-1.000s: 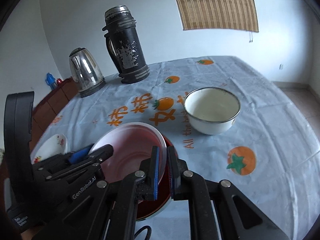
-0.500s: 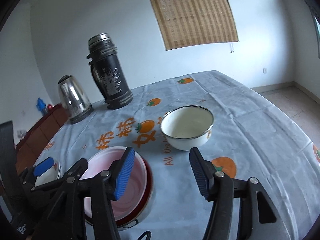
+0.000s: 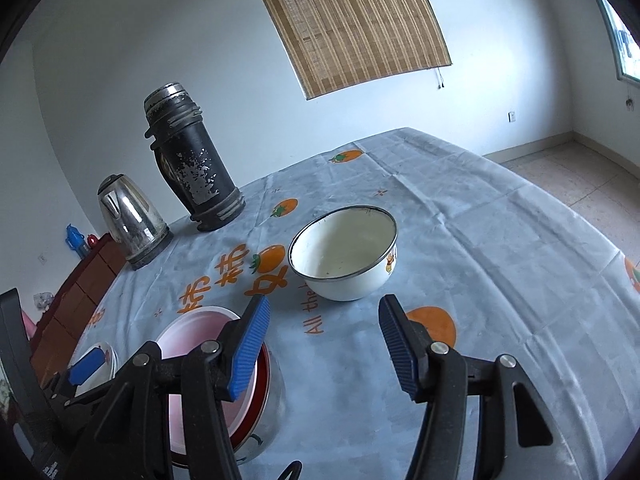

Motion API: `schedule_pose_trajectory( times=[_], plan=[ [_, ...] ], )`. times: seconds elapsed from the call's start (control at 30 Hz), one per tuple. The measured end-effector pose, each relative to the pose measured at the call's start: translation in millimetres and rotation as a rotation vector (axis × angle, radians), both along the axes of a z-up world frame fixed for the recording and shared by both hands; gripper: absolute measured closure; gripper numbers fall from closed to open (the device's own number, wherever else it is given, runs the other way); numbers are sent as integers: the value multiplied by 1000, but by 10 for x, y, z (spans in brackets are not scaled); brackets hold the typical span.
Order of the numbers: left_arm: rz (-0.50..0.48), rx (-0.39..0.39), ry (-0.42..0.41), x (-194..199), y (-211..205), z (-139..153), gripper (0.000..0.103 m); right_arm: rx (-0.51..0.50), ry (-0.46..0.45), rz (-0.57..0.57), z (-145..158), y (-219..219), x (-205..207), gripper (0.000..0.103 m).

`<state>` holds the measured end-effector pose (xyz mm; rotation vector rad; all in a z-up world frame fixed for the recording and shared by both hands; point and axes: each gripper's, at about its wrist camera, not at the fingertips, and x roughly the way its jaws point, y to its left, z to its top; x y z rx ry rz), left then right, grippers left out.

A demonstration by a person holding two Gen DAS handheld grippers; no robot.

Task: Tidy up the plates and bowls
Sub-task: 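Move the right gripper to the white enamel bowl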

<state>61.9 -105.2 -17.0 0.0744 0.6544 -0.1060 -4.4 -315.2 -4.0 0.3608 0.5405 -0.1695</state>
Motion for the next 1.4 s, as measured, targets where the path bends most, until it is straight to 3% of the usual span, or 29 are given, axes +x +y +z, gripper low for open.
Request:
schedule_pose_trajectory(
  times=[0.67,1.27,1.4],
  plan=[
    [-23,3,-6,-42,-47,-24,4,-37,-32,-25,79,-11,-71,44],
    [-68,-50,13,-31,5,80,4,-151,-71,-146,150,-234,-111,44],
    [-85,-29,2,-25,-37,156,4,-181,-56,-173,142,-316,-76,44]
  ],
)
